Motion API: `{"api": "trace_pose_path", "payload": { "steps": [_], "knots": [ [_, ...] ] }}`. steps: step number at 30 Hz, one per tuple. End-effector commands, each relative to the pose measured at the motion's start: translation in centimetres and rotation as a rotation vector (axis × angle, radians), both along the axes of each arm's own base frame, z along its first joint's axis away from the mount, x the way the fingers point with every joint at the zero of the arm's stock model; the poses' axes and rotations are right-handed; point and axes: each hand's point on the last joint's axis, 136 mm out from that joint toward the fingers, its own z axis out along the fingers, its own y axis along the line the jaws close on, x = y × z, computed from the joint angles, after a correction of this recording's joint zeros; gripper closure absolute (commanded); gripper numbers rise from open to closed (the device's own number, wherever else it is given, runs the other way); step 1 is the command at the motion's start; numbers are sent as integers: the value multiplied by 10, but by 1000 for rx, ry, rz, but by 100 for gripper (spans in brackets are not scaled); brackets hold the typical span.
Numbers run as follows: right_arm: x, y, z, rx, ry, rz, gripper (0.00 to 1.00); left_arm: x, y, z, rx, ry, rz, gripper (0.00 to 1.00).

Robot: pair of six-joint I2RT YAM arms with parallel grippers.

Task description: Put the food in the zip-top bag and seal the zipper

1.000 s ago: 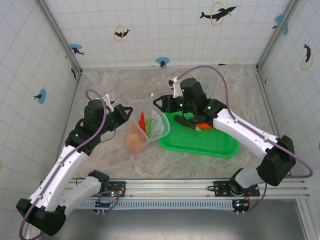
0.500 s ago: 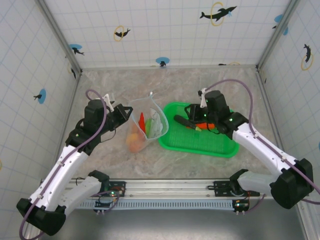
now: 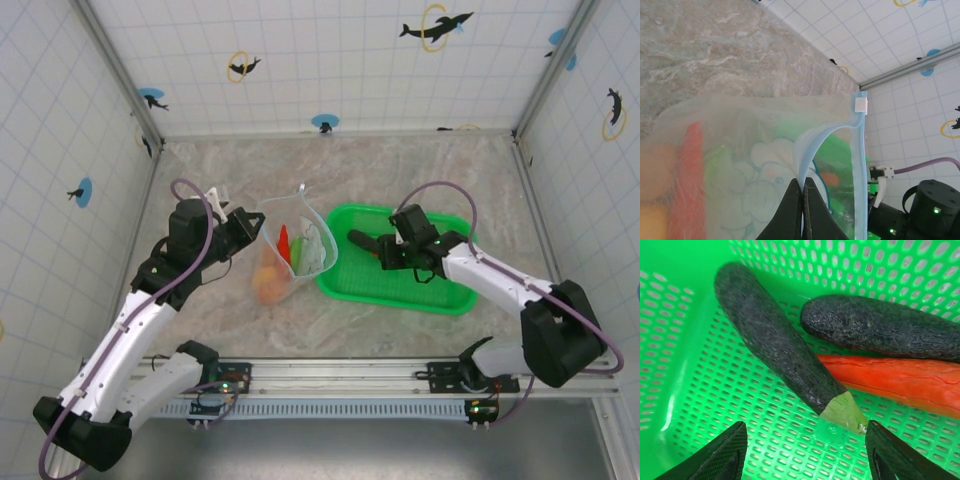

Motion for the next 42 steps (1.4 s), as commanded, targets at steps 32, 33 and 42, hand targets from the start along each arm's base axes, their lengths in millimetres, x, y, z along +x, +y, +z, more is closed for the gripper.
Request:
{"api": "trace_pose_path", "payload": {
  "steps": [32,33,42],
  "knots": [
    [15,52,14,87,-23,190,91,-3,2,26,-17,-72,-7,100],
    [12,54,21,106,-26,195,91,-3,2,25,-14,-70,-7,100],
    [-2,49,89,219,-124,185,91,-1,1,26,-18,-75,-11,100]
  ]
}}
